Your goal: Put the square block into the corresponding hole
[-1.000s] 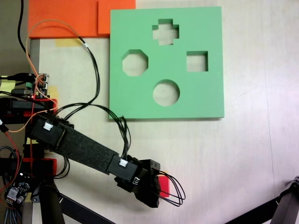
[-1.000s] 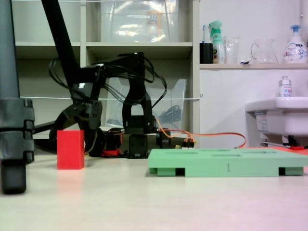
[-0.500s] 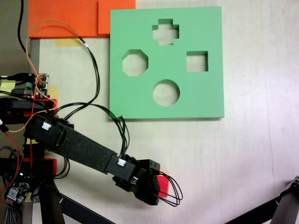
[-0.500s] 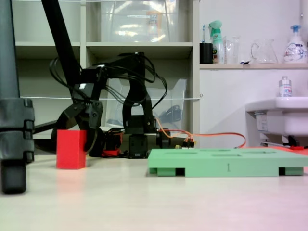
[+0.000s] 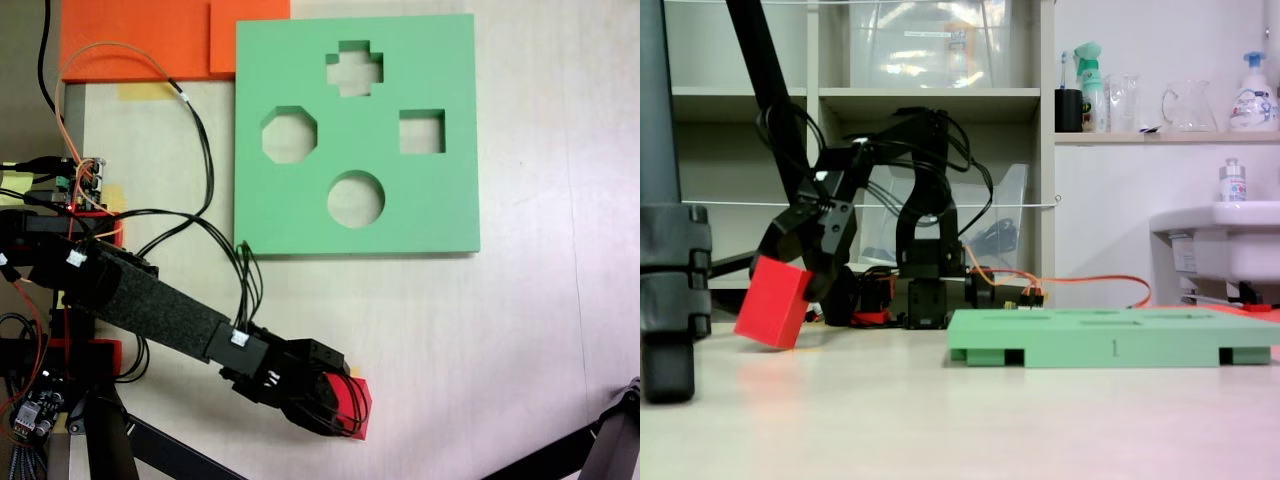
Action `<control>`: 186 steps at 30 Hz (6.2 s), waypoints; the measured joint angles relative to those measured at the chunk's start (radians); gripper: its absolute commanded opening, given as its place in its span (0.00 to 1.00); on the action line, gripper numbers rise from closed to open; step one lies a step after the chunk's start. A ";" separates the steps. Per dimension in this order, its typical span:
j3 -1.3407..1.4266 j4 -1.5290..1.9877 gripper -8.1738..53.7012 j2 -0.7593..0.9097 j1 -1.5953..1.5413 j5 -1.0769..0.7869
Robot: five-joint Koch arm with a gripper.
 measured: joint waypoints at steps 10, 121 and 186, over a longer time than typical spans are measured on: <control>0.075 0.006 0.33 0.123 -0.061 0.012; -1.397 0.710 0.22 -0.632 -0.965 0.908; -1.496 0.609 0.98 -0.876 -1.014 0.879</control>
